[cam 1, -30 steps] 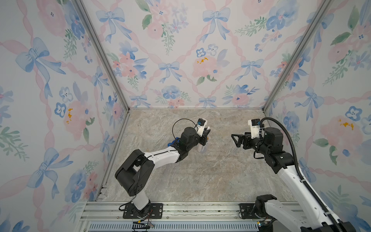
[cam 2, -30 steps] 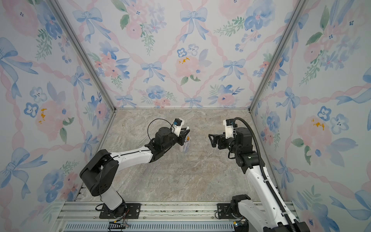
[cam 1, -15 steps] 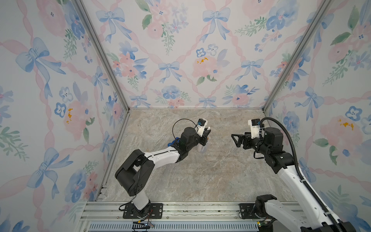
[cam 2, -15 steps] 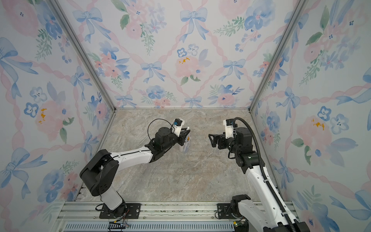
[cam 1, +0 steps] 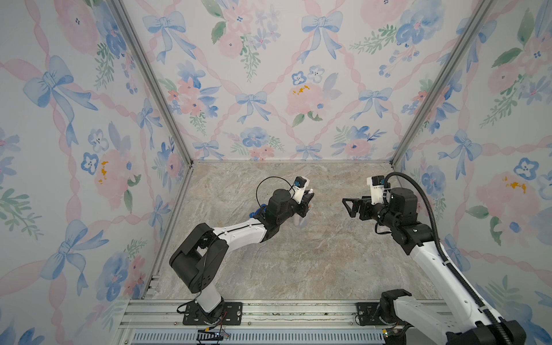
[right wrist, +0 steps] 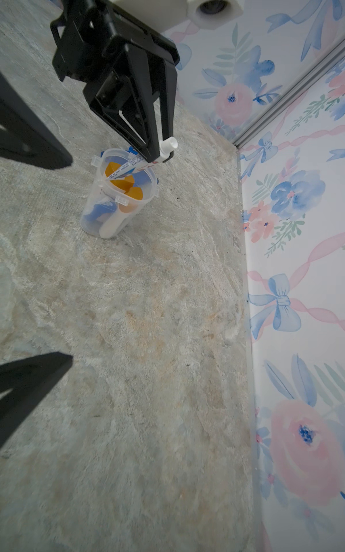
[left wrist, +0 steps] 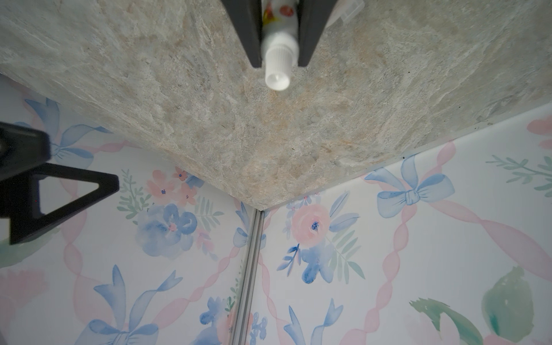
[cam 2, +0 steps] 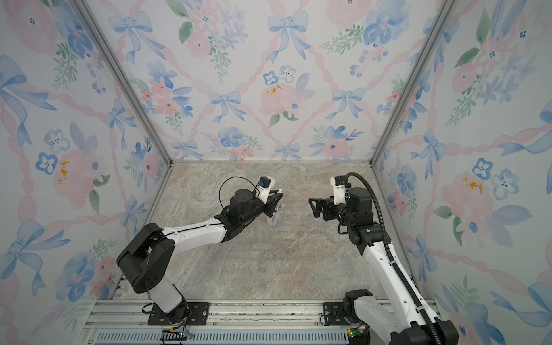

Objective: Pack away toiletry kits
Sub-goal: Place the toiletry item into the container, then pick up the lid from the center of the board.

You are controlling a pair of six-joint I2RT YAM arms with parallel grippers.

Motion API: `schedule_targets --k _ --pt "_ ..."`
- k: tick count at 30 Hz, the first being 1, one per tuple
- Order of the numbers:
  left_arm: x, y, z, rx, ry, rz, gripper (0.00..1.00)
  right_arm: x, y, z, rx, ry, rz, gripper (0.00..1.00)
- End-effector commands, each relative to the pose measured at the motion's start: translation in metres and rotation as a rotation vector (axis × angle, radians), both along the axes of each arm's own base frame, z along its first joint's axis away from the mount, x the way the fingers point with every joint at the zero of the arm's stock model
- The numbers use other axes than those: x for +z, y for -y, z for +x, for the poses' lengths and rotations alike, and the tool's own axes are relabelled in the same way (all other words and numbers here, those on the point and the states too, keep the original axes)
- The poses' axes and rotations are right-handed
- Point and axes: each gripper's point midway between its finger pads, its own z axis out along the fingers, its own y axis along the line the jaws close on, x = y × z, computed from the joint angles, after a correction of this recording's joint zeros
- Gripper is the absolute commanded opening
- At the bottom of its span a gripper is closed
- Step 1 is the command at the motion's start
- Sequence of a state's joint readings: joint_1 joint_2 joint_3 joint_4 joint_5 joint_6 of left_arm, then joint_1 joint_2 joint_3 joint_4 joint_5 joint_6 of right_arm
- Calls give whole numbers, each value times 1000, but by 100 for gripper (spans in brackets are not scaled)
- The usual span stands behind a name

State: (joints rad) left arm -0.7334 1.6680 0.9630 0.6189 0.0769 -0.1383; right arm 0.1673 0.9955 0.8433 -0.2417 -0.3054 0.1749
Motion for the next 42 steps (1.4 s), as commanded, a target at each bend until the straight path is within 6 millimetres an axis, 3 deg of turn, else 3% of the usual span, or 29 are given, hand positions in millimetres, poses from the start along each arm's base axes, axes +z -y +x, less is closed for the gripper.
schedule_targets --k 1,7,10,15,20,25,28,29,31,35,39,42 --pt "0 2 -7 -31 -4 4 21 16 -1 5 -1 42 -8 97" --pt "-23 -1 -9 -24 -35 41 23 20 4 9 -10 50 -35 97" --pt "-25 -3 -7 -14 -29 51 34 21 6 8 -16 55 -34 97" --pt "-6 1 -4 -27 10 36 52 20 7 7 -18 52 -33 97" --pt "34 -5 -9 -27 53 0 62 21 7 7 -21 56 -31 97" --pt "49 -41 -6 81 -26 63 69 19 5 5 -15 48 -26 97" --pt "49 -80 -3 158 -126 116 78 16 0 2 -3 38 -53 97" --pt "48 -96 0 196 -166 128 86 15 -4 0 10 38 -66 97" --pt "36 -132 8 256 -285 131 98 15 -21 -4 62 49 -98 97" --pt "-17 -194 20 396 -502 151 98 19 -66 -16 209 91 -212 97" --pt "-78 -228 27 522 -616 270 98 18 -98 -26 316 91 -243 97" --pt "-113 -237 32 563 -684 385 98 13 -103 -28 331 76 -236 97"
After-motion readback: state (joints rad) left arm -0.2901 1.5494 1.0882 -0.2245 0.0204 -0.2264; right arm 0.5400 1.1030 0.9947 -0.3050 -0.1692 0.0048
